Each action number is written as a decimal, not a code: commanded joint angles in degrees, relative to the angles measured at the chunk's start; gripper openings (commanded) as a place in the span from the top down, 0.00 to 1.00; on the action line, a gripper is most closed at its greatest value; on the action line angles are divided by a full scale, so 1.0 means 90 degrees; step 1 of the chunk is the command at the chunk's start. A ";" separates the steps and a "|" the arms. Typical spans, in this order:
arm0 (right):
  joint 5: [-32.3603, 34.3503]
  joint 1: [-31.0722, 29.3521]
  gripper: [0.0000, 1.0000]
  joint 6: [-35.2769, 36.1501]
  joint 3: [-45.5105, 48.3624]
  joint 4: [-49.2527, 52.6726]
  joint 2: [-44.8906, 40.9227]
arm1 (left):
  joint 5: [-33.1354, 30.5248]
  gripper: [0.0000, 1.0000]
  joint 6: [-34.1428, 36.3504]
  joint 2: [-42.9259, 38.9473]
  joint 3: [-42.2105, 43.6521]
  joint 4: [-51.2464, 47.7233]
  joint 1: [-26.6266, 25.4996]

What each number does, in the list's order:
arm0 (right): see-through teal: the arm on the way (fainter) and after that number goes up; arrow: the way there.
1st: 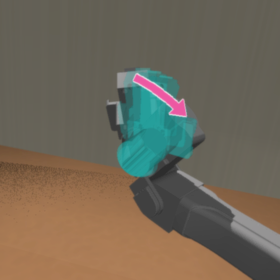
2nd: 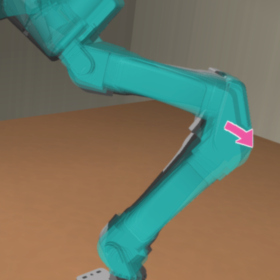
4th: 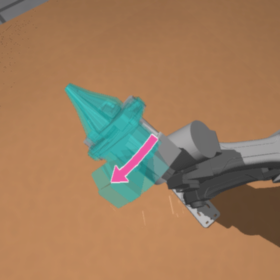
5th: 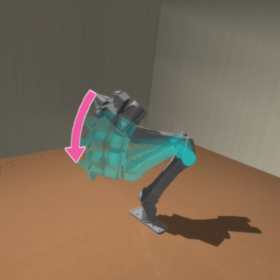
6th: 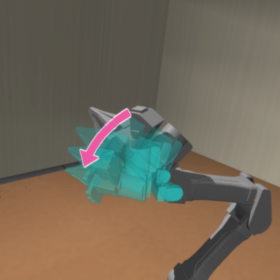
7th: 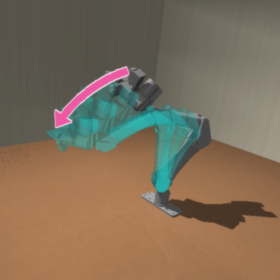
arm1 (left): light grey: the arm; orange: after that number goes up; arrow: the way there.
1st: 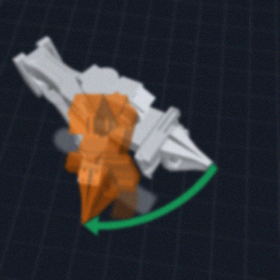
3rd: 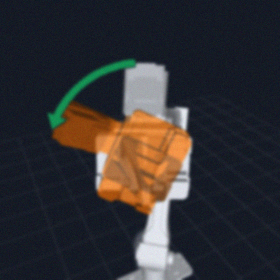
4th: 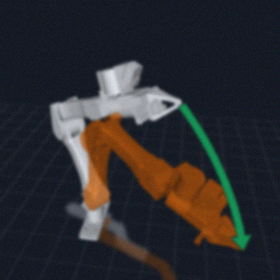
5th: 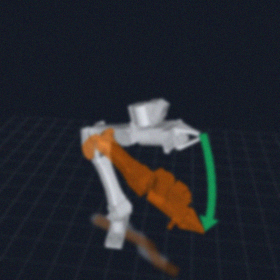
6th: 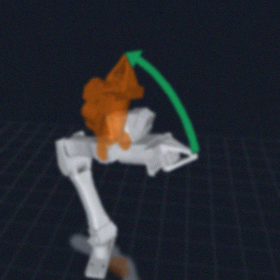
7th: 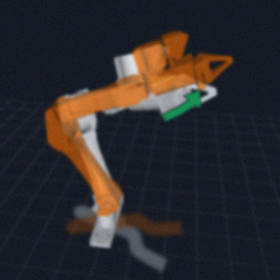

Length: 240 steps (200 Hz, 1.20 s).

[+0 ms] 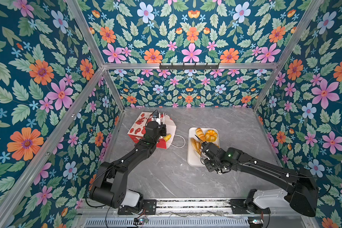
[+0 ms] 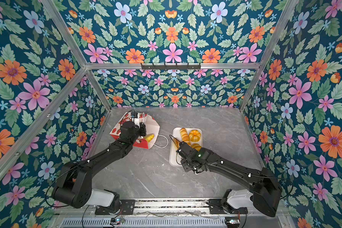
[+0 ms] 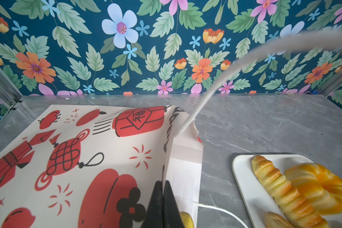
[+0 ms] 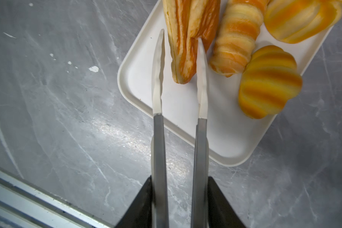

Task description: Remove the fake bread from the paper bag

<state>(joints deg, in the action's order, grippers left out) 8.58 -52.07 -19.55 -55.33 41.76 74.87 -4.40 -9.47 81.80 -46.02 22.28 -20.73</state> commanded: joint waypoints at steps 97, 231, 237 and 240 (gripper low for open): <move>-0.0555 -0.0008 0.59 -0.0109 0.0090 -0.0972 -0.0611 | 0.0080 1.00 -0.0146 0.0001 0.0046 0.0278 0.0054; -0.1034 0.0528 0.61 -0.0308 0.0551 -0.1453 0.0043 | 0.0060 1.00 -0.0165 -0.0010 0.0132 0.0288 0.0094; -0.1109 0.0528 0.61 -0.0304 0.0579 -0.1429 0.0020 | 0.0069 1.00 -0.0173 0.0005 0.0131 0.0288 0.0095; -0.1139 0.0528 0.61 -0.0308 0.0591 -0.1427 -0.0004 | 0.0069 1.00 -0.0169 0.0003 0.0125 0.0288 0.0089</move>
<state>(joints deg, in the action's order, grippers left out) -1.13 -47.57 -21.47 -50.48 27.35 75.59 -3.55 -10.33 81.78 -44.86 23.55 -19.97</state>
